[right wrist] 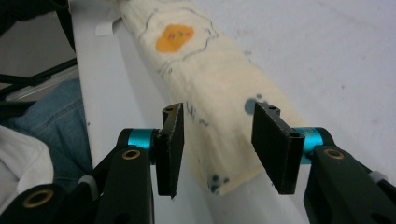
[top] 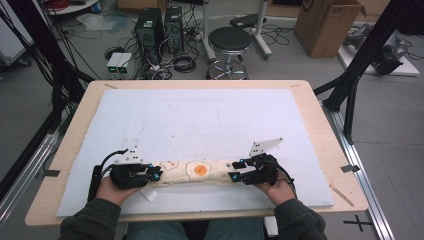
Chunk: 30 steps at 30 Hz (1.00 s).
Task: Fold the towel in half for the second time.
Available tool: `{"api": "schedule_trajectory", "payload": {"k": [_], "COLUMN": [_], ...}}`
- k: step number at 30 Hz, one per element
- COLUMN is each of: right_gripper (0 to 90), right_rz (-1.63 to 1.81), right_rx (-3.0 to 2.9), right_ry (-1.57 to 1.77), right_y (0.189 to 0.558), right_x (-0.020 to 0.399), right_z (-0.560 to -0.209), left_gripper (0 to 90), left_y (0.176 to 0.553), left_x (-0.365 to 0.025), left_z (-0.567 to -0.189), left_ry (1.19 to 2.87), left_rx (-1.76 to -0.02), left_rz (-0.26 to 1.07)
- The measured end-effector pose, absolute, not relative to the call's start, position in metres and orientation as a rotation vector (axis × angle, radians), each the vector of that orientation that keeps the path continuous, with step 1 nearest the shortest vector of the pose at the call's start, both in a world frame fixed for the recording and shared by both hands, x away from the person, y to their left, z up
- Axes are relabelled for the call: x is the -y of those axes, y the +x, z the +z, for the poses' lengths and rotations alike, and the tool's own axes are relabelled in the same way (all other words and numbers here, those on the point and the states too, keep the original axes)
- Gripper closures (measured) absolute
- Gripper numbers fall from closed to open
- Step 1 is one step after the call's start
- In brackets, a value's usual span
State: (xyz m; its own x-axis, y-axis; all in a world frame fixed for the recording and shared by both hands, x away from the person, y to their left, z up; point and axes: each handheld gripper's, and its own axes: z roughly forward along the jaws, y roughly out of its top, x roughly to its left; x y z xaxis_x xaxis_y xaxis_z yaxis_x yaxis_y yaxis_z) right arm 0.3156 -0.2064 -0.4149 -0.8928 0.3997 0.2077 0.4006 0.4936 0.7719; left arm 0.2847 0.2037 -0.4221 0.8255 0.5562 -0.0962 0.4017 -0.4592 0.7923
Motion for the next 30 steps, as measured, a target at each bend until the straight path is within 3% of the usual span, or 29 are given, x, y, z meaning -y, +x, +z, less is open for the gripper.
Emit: {"api": "schedule_trajectory", "payload": {"k": [8, 15, 30], "right_gripper": [56.7, 56.5, 58.6], "right_rz": [-1.401, -1.289, -1.204], "right_rx": [2.748, 2.810, 2.893], "right_ry": [-0.661, -0.619, -0.632], "right_y": [0.324, 0.332, 0.318], "right_x": [0.170, 0.142, 0.161], "right_z": [-0.405, -0.418, -0.435], "left_gripper": [76.4, 73.8, 73.4], "left_y": [0.284, 0.283, 0.279], "left_x": [-0.201, -0.202, -0.207], "left_z": [-0.427, -0.432, -0.439], "left_ry": [2.124, 2.150, 2.174], "left_rx": [-0.703, -0.708, -0.733], "left_rz": [0.224, 0.251, 0.308]}}
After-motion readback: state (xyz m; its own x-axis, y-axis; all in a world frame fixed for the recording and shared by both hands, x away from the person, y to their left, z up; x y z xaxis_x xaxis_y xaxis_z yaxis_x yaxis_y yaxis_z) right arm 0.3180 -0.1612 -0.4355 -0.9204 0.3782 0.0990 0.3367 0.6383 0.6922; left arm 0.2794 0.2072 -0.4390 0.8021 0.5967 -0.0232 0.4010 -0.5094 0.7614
